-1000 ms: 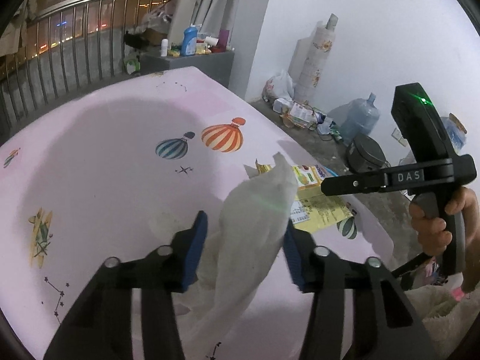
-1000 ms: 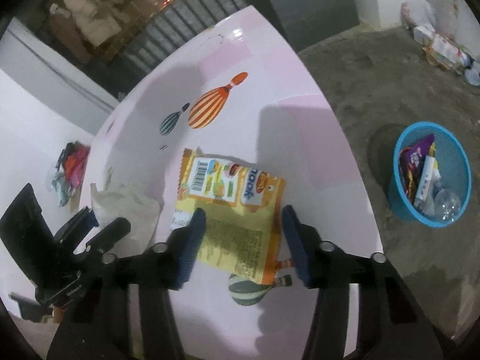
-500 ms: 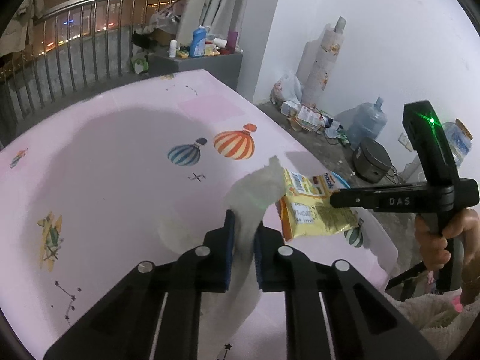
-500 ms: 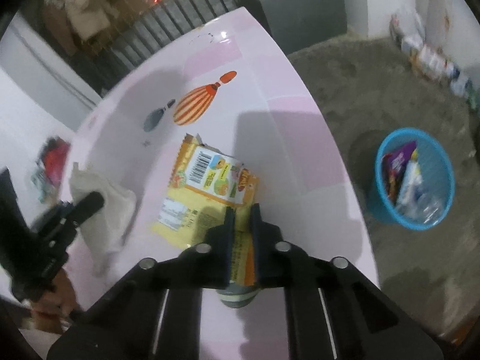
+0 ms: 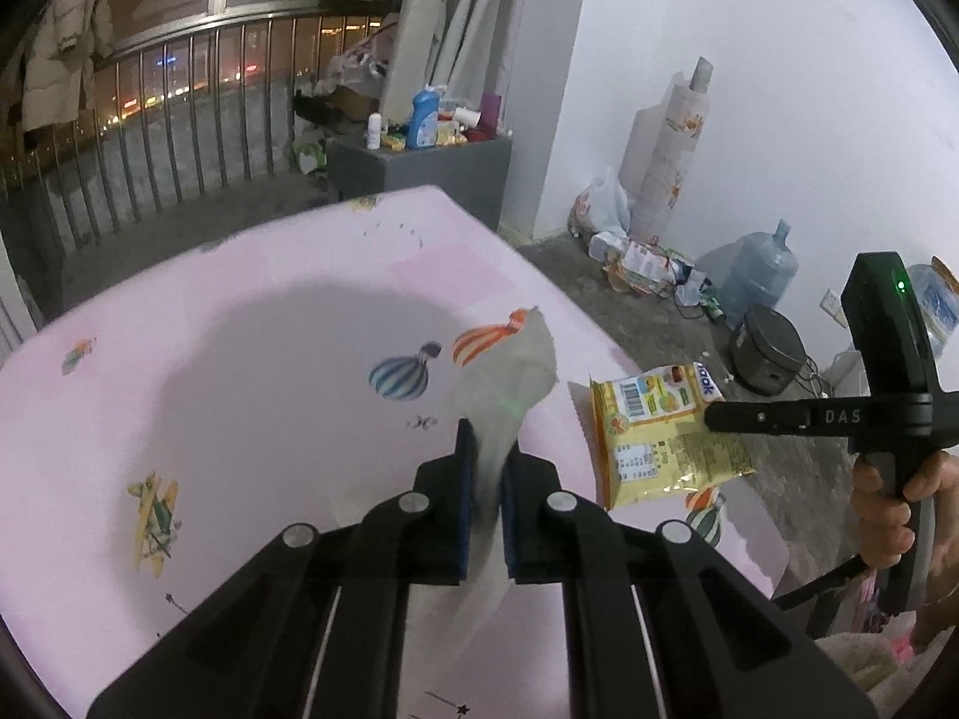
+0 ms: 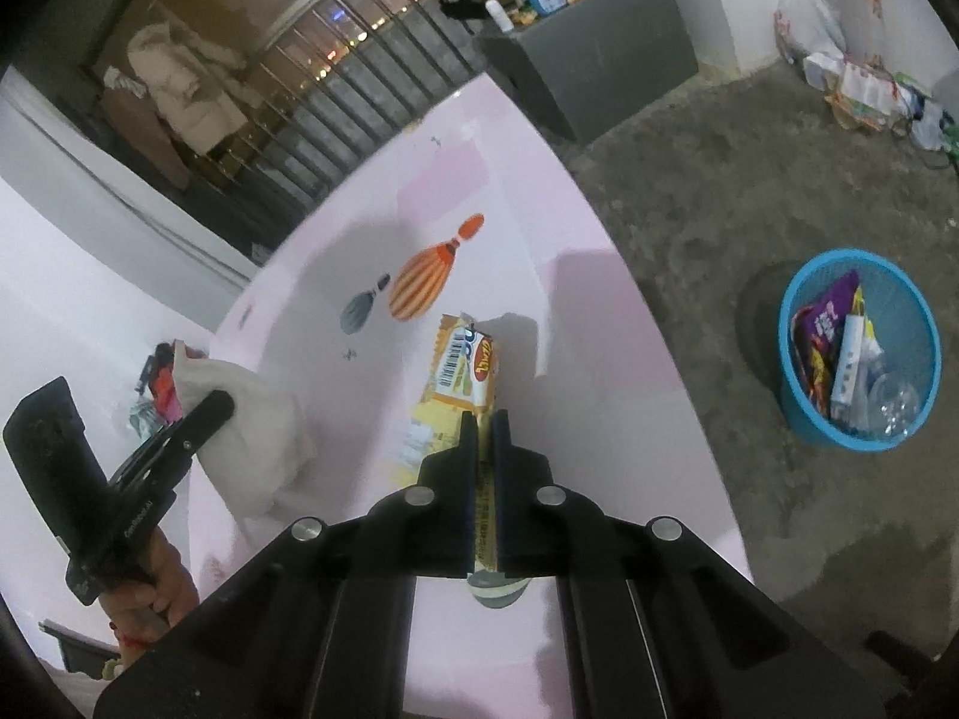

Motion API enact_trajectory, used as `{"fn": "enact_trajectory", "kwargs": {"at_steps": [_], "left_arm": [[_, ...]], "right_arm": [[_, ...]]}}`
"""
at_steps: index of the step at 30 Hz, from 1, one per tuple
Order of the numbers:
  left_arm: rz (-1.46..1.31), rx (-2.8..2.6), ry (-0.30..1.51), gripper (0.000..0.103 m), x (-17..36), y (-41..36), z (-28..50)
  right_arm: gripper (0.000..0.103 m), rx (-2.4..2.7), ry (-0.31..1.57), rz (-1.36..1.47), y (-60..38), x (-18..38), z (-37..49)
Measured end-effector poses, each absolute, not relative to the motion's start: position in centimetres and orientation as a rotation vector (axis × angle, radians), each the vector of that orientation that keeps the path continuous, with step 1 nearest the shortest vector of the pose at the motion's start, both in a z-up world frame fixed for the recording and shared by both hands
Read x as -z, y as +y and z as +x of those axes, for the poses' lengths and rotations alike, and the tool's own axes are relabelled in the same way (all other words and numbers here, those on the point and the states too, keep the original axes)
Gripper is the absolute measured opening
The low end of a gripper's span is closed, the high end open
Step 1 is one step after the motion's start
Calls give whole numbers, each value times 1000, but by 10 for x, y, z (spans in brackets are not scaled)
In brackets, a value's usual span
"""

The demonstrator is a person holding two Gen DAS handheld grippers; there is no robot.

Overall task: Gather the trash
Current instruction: 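Carry the tissue and wrapper over the wastebasket and open both tools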

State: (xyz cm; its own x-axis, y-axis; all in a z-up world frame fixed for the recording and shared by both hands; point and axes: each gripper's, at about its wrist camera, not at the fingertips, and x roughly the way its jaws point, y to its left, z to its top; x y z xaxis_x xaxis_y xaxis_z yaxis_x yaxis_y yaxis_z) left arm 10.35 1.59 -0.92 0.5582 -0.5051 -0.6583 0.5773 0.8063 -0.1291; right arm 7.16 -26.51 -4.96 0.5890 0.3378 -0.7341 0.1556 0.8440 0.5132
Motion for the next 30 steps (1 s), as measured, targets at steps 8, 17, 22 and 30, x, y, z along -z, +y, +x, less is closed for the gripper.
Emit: {"fn": "enact_trajectory", "kwargs": {"at_steps": [8, 17, 22, 30], "left_arm": [[130, 714, 663, 6, -28, -13, 106], [145, 866, 607, 5, -67, -81, 114], [168, 978, 620, 5, -78, -149, 123], [267, 1103, 748, 5, -38, -284, 136]], "right_arm": [[2, -78, 827, 624, -299, 22, 60], [2, 47, 696, 661, -355, 7, 36], [2, 181, 647, 690, -402, 14, 17], [2, 396, 682, 725, -470, 63, -1]]}}
